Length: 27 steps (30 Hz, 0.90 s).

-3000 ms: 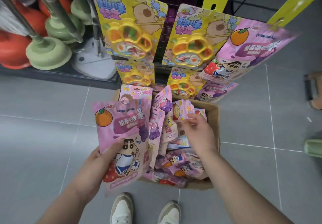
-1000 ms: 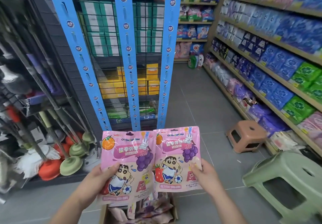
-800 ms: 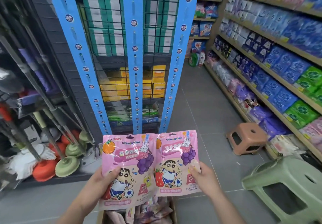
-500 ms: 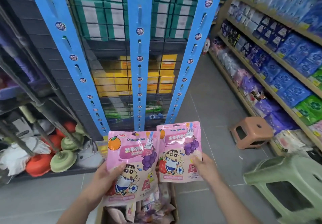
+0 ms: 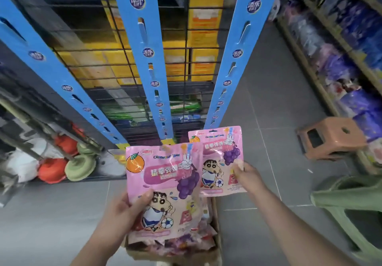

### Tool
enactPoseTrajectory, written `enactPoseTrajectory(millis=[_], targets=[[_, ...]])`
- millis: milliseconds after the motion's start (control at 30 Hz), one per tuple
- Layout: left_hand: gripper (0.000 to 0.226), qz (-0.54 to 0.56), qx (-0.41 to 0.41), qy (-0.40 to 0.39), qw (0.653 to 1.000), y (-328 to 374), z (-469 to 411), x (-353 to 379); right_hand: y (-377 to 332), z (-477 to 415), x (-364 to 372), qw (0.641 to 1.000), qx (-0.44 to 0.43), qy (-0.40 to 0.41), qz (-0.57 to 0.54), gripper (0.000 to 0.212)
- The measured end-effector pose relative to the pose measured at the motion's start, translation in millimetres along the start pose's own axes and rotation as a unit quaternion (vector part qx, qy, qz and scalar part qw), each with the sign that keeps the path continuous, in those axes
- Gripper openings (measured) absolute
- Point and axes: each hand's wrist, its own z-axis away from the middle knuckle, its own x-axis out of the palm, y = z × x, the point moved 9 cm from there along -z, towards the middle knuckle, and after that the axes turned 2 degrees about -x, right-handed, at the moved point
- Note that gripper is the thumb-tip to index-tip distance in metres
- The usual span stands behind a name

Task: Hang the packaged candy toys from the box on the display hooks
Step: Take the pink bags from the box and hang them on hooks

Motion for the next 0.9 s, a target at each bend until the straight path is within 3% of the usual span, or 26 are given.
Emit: enactPoseTrajectory(millis=[167, 600, 900], targets=[[0.028, 0.009, -0.021, 0.016, 1.0, -15, -5, 4, 17, -19, 13, 0.999, 0.012, -0.034, 0.014, 0.015], [0.032, 0.004, -0.028, 0.03, 0.999, -25, -25, 5, 27, -45, 27, 0.999, 0.038, 0.006, 0.031, 0.023], [0.029, -0.01, -0.036, 0.012, 0.999, -38, -41, 17, -5, -46, 22, 0.997, -0.017, -0.025, 0.065, 0.026]])
